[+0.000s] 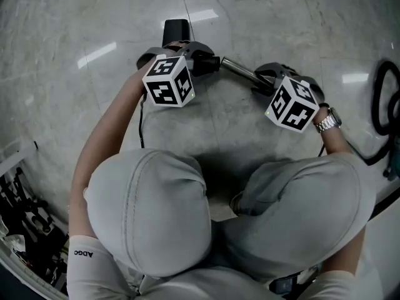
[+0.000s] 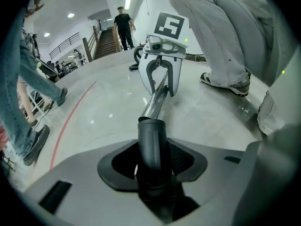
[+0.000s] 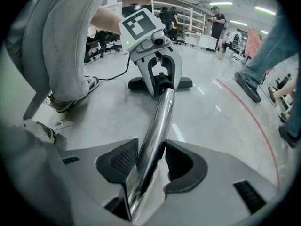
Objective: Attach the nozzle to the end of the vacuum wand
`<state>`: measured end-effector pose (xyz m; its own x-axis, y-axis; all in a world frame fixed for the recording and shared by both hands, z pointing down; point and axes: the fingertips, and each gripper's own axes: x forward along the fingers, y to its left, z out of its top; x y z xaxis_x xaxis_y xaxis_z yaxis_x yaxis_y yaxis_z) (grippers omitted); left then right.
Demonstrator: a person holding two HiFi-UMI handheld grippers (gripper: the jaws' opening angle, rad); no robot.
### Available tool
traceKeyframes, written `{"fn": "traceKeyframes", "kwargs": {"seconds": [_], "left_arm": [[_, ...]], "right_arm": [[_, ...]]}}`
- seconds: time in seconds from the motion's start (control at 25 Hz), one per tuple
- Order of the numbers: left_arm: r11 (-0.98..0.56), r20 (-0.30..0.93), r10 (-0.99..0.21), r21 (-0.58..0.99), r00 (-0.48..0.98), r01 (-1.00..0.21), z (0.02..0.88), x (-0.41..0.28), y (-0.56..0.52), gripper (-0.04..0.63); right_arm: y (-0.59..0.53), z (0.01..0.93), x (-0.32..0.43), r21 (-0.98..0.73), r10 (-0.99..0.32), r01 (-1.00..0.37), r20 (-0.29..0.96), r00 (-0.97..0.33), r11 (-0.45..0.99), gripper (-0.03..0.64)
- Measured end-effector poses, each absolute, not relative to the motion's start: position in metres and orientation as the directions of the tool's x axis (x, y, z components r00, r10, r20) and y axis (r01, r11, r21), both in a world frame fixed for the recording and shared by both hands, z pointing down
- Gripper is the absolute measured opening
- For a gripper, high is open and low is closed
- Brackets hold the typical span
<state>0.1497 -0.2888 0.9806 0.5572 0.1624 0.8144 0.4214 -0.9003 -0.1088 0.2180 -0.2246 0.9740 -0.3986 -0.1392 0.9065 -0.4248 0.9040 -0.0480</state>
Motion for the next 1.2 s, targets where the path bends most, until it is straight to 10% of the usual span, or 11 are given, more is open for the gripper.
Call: {"fn": "traceKeyframes", "kwargs": {"seconds": [1.2], "left_arm": [[-0.747, 0.919, 0.196, -0.087, 0.342, 0.659, 1.004, 0.149, -0.255, 0.183]], "right_arm": [[-0.191, 0.994, 0.206, -0.14, -0.003, -0.353, 0.927, -0.375, 0.925, 0.175]]}}
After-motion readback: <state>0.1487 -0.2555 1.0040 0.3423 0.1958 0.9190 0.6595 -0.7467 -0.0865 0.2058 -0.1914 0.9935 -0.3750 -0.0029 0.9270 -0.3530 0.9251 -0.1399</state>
